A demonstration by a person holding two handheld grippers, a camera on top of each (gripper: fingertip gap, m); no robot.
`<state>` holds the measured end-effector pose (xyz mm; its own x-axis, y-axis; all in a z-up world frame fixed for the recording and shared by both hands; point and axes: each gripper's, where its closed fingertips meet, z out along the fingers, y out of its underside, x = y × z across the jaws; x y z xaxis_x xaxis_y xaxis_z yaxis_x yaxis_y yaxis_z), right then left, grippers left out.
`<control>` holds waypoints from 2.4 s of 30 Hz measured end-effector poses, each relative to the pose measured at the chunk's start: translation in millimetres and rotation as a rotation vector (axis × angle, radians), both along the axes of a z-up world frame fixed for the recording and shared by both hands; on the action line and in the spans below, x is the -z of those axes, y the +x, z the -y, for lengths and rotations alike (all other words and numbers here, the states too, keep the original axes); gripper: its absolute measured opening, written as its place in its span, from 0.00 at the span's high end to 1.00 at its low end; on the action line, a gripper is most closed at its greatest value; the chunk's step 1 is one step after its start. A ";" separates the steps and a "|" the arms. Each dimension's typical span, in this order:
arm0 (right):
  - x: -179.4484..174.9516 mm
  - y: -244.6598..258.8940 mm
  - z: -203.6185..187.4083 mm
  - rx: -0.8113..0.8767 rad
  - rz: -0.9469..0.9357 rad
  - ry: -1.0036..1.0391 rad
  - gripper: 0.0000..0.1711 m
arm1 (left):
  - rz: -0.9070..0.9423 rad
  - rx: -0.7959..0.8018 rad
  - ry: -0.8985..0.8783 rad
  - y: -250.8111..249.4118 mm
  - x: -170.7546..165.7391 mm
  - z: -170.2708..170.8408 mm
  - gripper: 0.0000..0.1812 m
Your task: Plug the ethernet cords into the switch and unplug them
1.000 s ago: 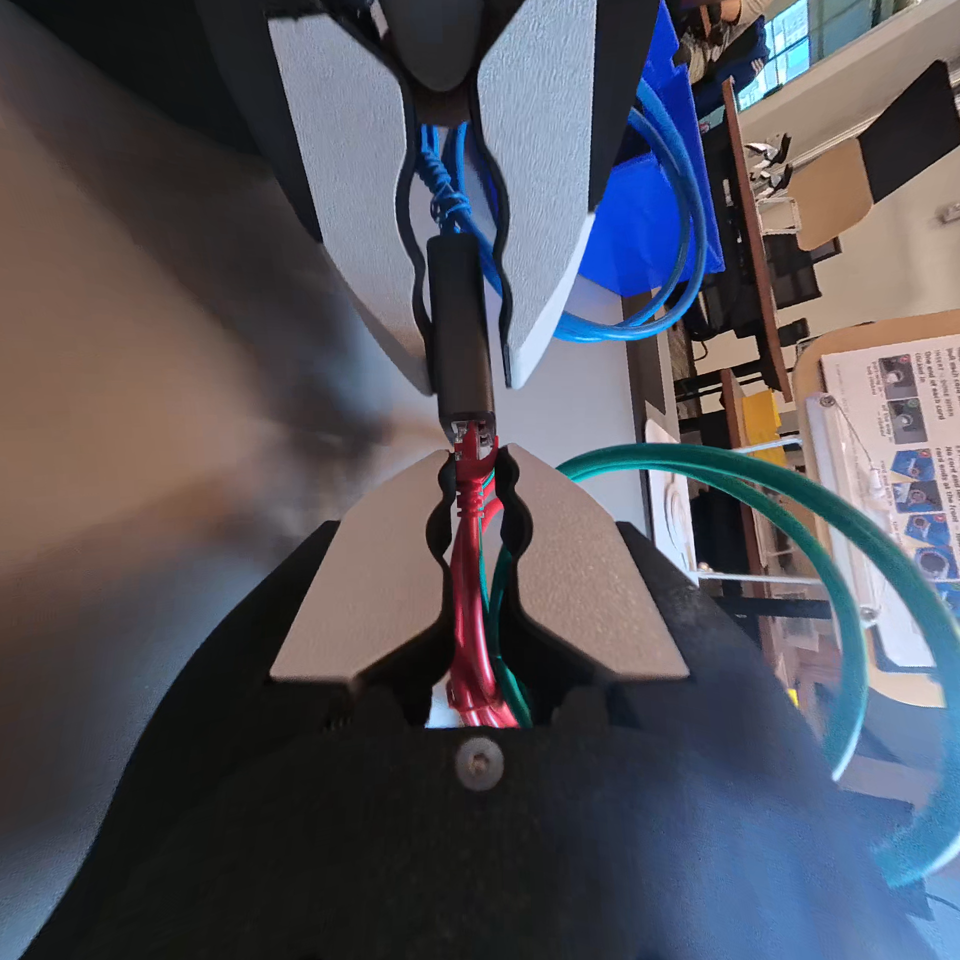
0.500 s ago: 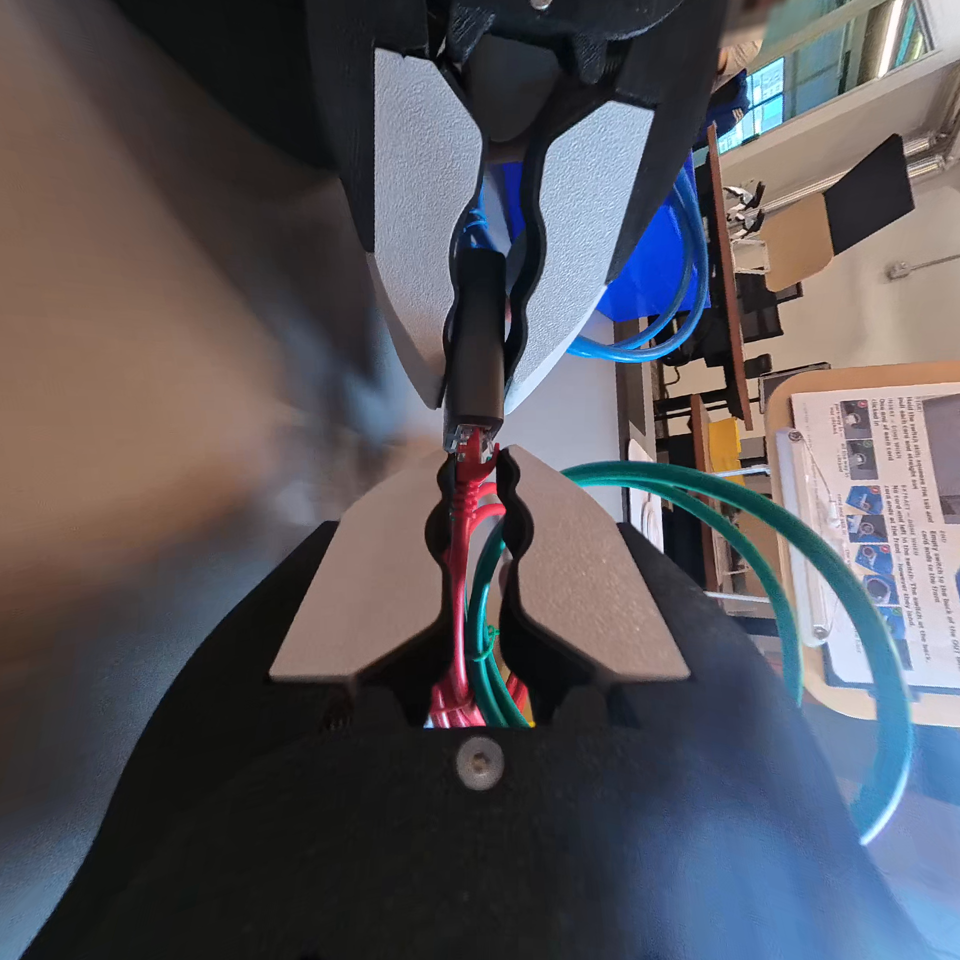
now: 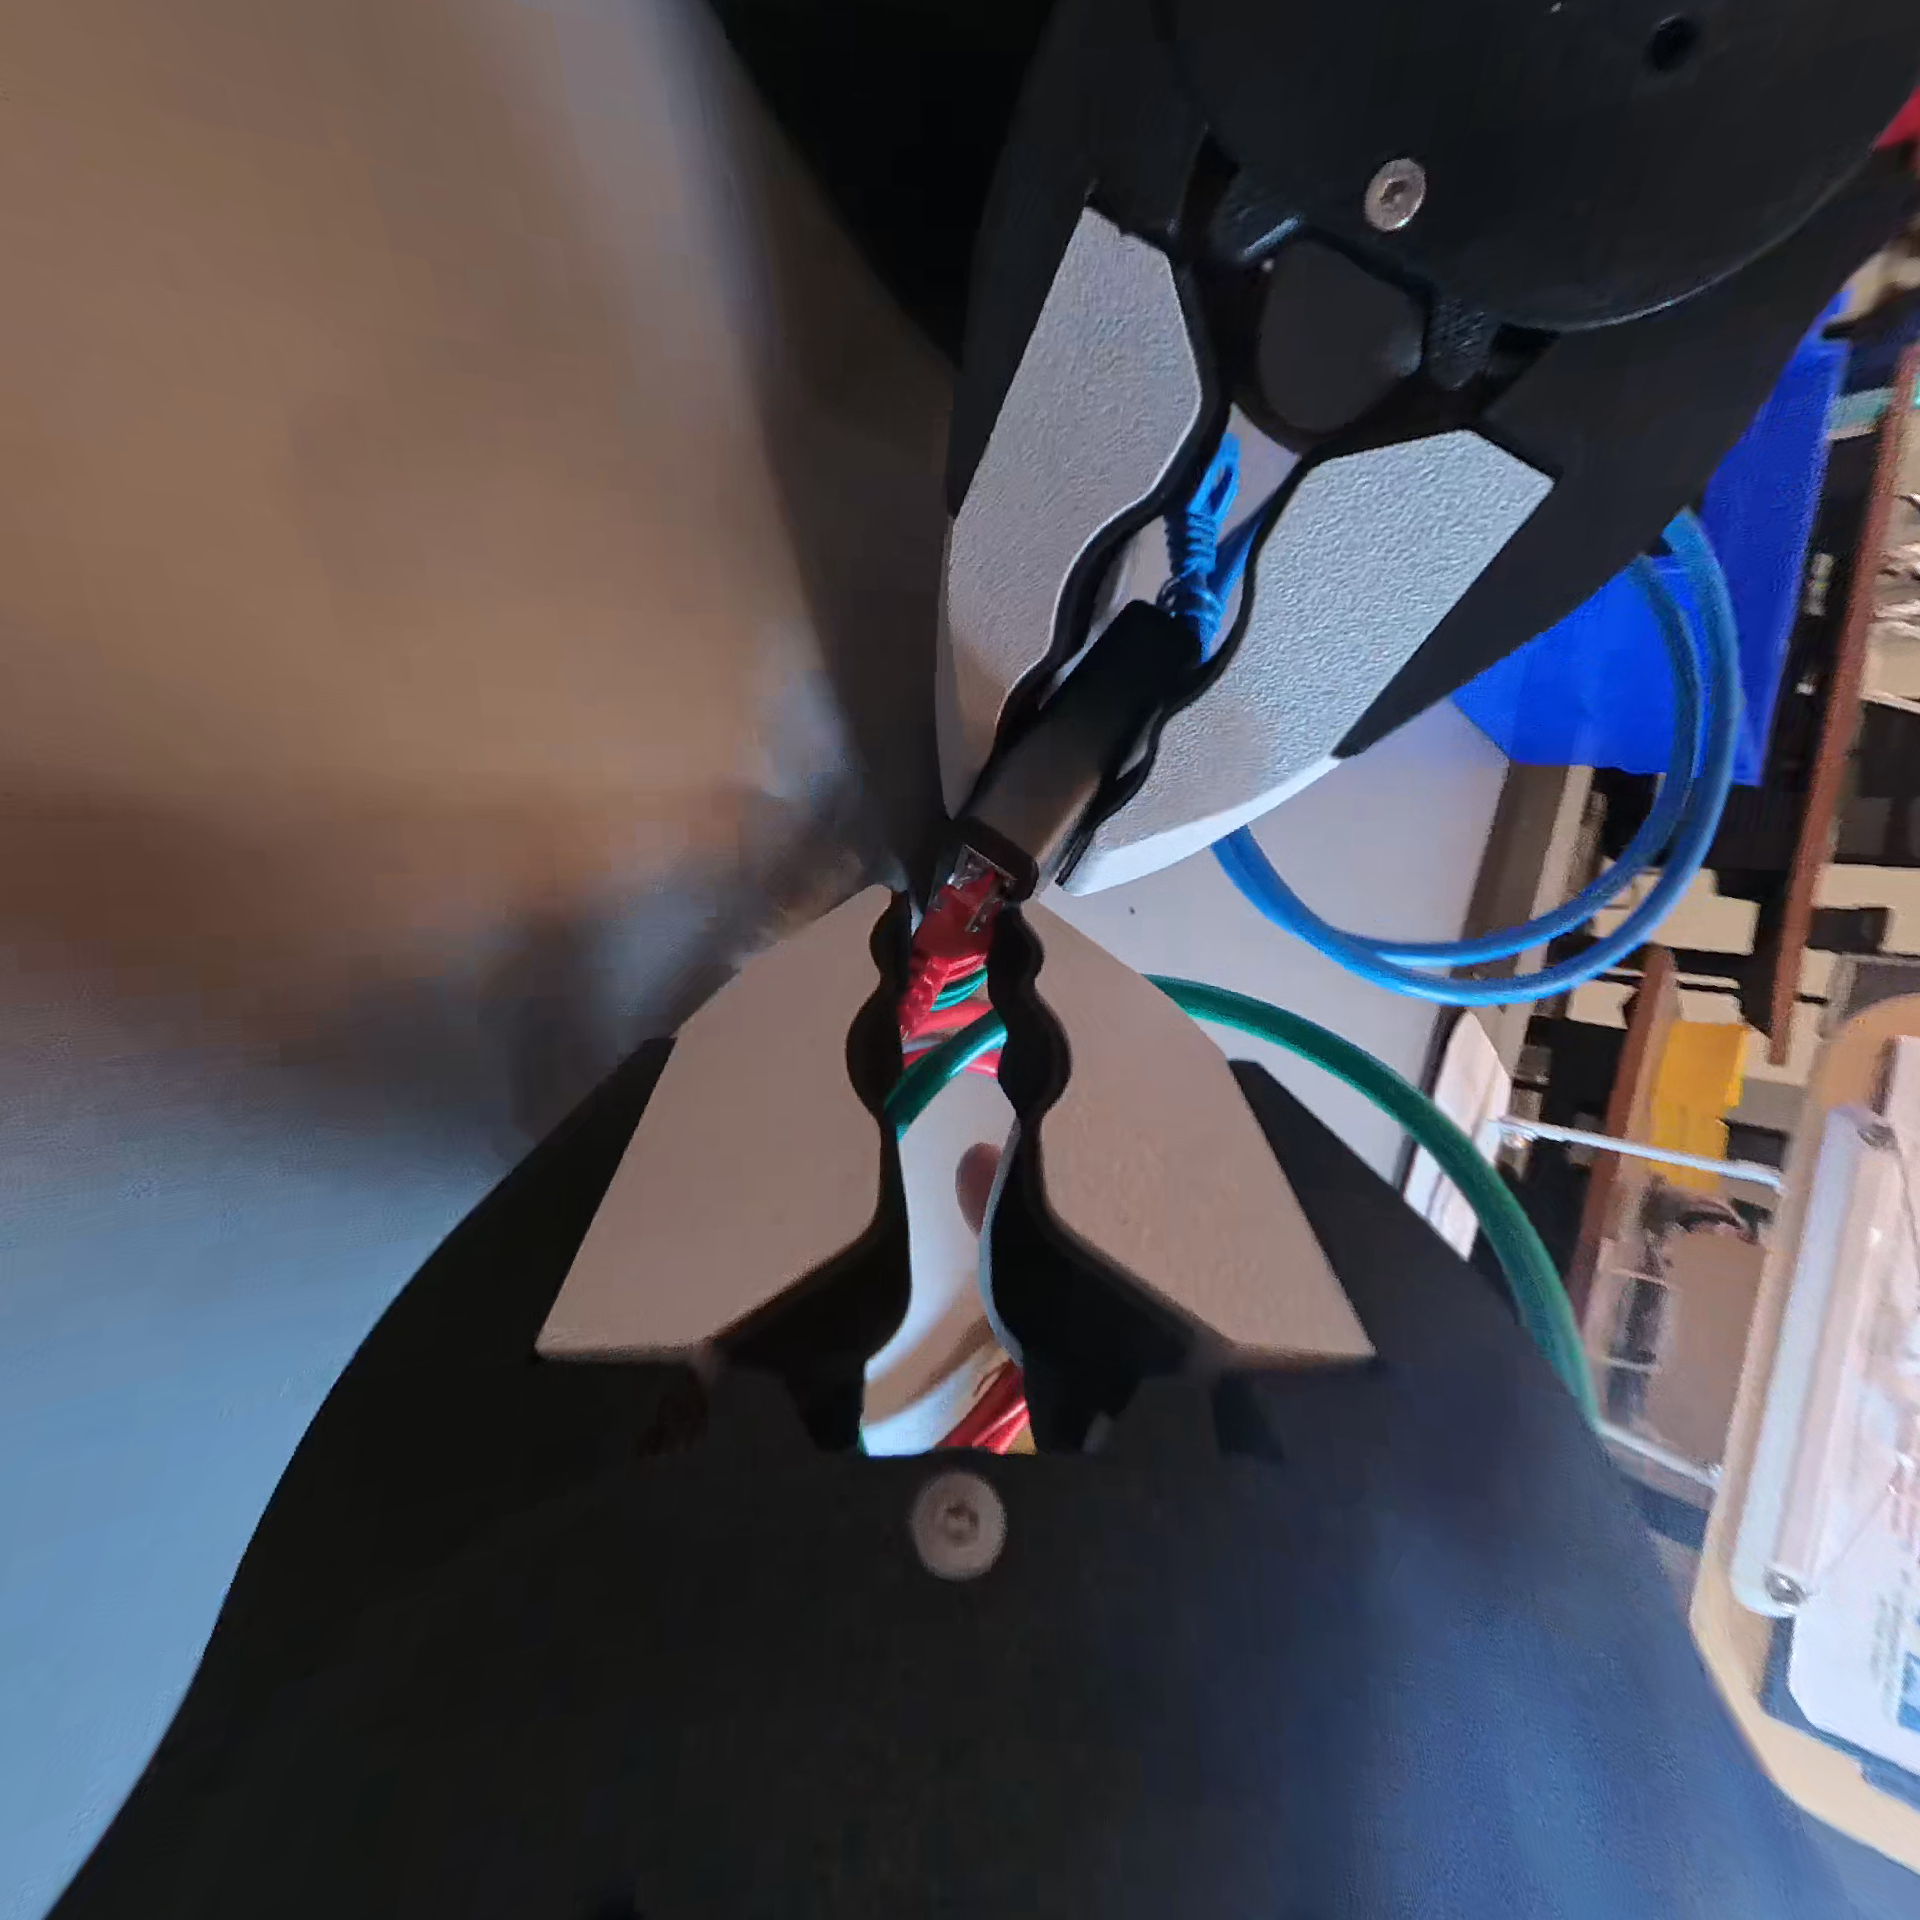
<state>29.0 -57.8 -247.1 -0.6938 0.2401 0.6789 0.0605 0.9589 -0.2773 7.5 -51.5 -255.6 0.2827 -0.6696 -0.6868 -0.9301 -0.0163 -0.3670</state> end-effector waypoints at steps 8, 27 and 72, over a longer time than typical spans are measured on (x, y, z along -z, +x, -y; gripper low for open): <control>-39.0 32.0 -9.4 0.043 -0.002 -0.201 0.92 | 0.143 -0.145 0.158 -32.5 -58.2 2.2 0.88; -191.2 15.4 -277.9 0.671 -0.613 -1.022 0.92 | 0.362 -0.295 0.155 -54.1 -51.8 -9.5 0.89; -61.2 42.2 -391.5 1.198 0.024 -0.129 0.91 | 0.269 -0.270 0.056 -39.2 -18.0 -9.1 0.88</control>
<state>71.2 333.7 -185.9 0.0036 0.8055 0.5926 0.8998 0.2559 -0.3533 -31.7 -42.4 -237.5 0.6184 -0.5101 -0.5978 -0.7658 -0.2203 -0.6042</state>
